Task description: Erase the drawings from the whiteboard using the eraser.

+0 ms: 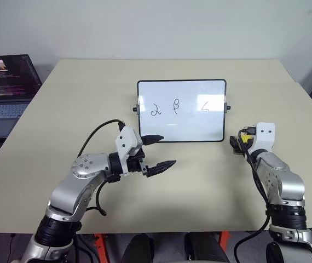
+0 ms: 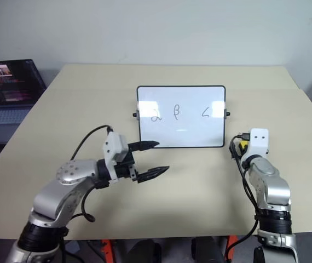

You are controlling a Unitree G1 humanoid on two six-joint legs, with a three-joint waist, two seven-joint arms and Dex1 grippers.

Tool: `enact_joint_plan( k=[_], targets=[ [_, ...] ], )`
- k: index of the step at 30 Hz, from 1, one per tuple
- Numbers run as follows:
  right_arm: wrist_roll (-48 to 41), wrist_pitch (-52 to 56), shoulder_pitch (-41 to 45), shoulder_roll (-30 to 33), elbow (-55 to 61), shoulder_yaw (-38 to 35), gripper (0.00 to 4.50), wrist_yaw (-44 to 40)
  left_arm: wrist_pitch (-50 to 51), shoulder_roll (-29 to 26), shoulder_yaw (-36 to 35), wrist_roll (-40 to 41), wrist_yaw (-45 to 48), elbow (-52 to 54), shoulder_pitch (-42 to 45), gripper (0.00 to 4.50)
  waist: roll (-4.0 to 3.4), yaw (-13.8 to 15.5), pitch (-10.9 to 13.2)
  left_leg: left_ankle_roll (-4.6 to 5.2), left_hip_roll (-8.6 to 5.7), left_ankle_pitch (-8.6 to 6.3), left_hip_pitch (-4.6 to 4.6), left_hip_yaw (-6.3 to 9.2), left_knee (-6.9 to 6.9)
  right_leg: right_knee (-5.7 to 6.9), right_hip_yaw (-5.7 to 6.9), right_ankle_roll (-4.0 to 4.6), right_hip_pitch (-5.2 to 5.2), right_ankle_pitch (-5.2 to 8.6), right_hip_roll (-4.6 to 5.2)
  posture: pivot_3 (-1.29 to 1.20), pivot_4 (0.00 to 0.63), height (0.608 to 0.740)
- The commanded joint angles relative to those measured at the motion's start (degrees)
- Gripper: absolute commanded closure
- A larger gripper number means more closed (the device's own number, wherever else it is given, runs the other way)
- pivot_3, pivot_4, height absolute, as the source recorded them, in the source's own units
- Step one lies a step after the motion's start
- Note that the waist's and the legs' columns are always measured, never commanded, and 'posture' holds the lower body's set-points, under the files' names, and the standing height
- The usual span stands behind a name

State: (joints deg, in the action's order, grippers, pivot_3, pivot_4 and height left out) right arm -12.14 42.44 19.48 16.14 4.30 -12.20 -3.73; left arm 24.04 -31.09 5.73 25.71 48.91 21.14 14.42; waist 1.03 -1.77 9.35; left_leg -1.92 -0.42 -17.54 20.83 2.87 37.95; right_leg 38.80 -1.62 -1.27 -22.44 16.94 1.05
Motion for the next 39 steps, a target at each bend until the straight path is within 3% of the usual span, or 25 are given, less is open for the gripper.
enact_joint_plan(
  k=[1,39],
  targets=[
    [-0.2,-0.6,0.9,-0.1,1.0,-0.5,0.02,-0.2,-1.3,0.7,-0.2,0.2,-0.1,1.3,0.0,0.00,0.00,0.0,0.0,0.00,0.00,0.00,-0.01,0.00,0.00,0.01,0.00,0.00,0.00,0.00,0.00,0.00,0.150,0.740],
    [0.2,-1.9,2.0,-0.1,-1.6,-1.4,0.02,1.5,-6.0,1.1,-3.7,-3.2,-4.6,0.3,2.4,0.00,0.00,0.0,0.0,0.00,0.00,0.00,-0.01,0.00,0.01,0.02,0.00,0.00,0.00,0.00,0.00,0.00,0.150,0.740]
  ],
)
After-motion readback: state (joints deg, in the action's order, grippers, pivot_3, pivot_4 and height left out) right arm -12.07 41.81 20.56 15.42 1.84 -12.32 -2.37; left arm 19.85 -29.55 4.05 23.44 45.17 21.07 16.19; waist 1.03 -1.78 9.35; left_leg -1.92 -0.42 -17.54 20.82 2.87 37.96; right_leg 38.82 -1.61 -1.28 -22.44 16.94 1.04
